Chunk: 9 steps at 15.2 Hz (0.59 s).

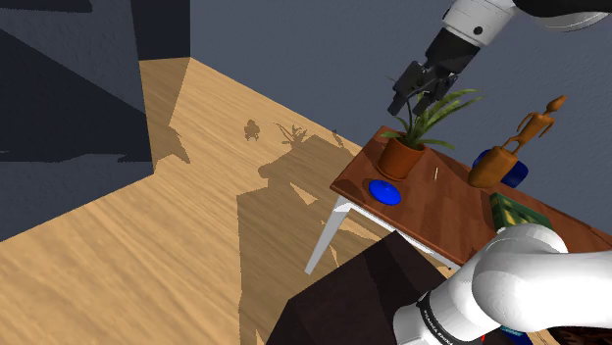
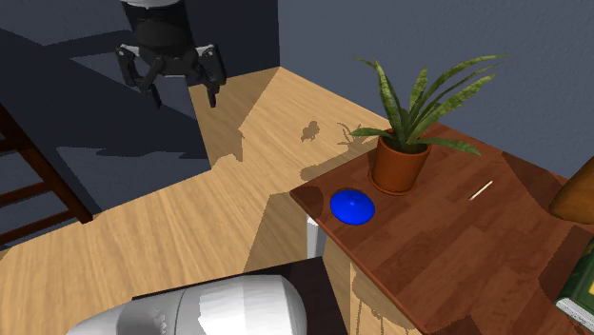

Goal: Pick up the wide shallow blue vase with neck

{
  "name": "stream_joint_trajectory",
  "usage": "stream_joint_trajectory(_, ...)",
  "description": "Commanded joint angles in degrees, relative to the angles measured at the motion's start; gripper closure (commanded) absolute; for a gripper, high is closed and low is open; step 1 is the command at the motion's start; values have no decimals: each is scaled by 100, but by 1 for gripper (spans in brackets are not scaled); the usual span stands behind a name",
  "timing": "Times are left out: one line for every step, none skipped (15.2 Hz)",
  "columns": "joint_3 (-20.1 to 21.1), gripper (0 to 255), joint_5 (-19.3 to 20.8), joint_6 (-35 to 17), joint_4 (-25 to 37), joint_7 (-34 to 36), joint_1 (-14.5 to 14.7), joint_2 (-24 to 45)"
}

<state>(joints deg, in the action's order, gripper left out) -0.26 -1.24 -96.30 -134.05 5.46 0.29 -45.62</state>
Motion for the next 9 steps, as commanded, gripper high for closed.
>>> stream_joint_trajectory(0,0,0,0,0,0,0,0)
stream_joint_trajectory(-108,0,57,-106,-122,-140,-23,1)
stream_joint_trajectory(-218,0,116,-215,-238,-279,-48,10)
stream_joint_trajectory(-329,0,176,-325,-346,-419,-73,28)
stream_joint_trajectory(-440,0,236,-437,-448,-559,-101,54)
stream_joint_trajectory(-553,0,296,-552,-542,-700,-129,89)
stream_joint_trajectory(-667,0,357,-669,-629,-840,-158,133)
stream_joint_trajectory(-782,0,417,-789,-709,-980,-186,187)
stream_joint_trajectory(-899,0,476,-911,-781,-1121,-215,250)
